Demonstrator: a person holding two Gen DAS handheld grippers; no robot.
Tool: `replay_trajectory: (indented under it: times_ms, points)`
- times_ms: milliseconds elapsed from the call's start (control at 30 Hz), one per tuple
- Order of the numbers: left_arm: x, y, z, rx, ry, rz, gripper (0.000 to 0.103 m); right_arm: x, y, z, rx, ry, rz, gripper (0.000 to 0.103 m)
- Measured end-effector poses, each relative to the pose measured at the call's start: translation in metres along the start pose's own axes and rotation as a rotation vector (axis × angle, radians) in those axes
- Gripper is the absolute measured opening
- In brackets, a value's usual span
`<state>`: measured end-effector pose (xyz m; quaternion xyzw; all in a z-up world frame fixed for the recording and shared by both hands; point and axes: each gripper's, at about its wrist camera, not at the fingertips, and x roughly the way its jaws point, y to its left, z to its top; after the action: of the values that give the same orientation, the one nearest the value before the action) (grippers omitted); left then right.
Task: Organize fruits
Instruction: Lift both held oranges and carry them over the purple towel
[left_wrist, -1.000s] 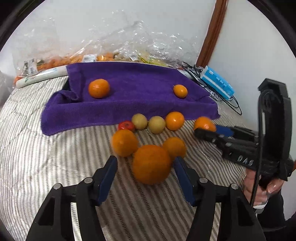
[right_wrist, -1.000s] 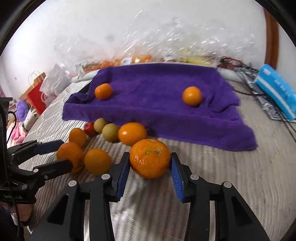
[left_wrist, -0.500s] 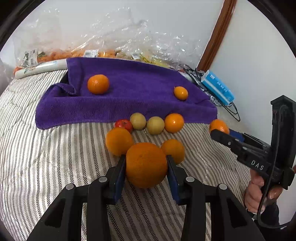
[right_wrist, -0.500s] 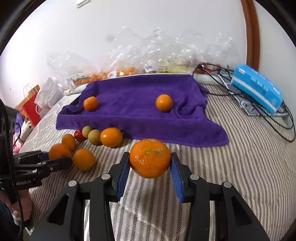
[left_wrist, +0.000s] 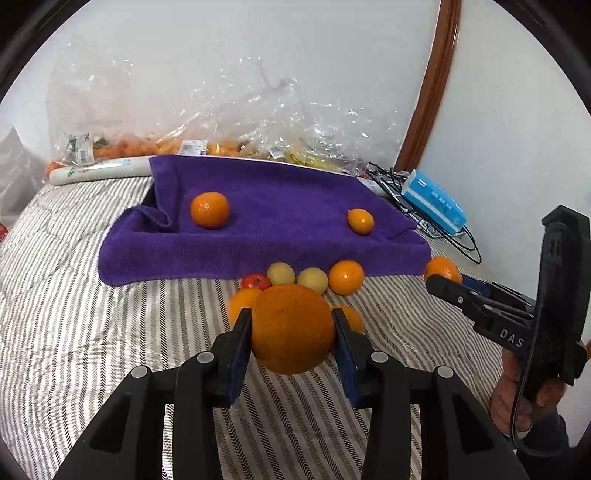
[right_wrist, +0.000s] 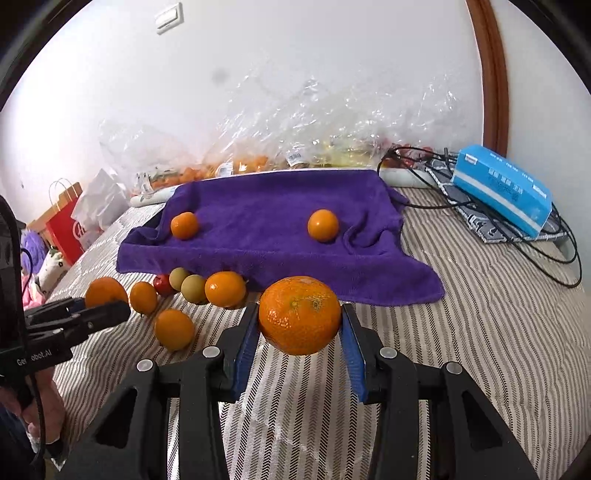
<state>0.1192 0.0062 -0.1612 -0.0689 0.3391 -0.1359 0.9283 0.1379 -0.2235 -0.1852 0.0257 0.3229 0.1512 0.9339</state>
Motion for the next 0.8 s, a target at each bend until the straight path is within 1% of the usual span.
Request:
replay_trajectory:
  times_ms: [167,267,400,700,800]
  points:
    - [-0.006,0.003,0.001,-0.015,-0.034,0.053,0.039,-0.005,0.007,-0.001,-0.035,-0.028,-0.038,0.043]
    - [-0.011,0.006,0.002,-0.028,-0.071,0.083,0.039,-0.008,0.009,-0.001,-0.041,-0.045,-0.053,0.043]
    - [-0.015,0.010,0.004,-0.047,-0.104,0.120,0.039,-0.007,0.007,-0.001,-0.035,-0.037,-0.064,0.043]
    - [-0.015,0.025,0.006,-0.125,-0.111,0.186,0.039,-0.011,0.007,-0.001,-0.025,-0.055,-0.089,0.043]
    - [-0.013,0.028,0.007,-0.146,-0.104,0.209,0.039,-0.009,0.007,-0.001,-0.020,-0.043,-0.085,0.043]
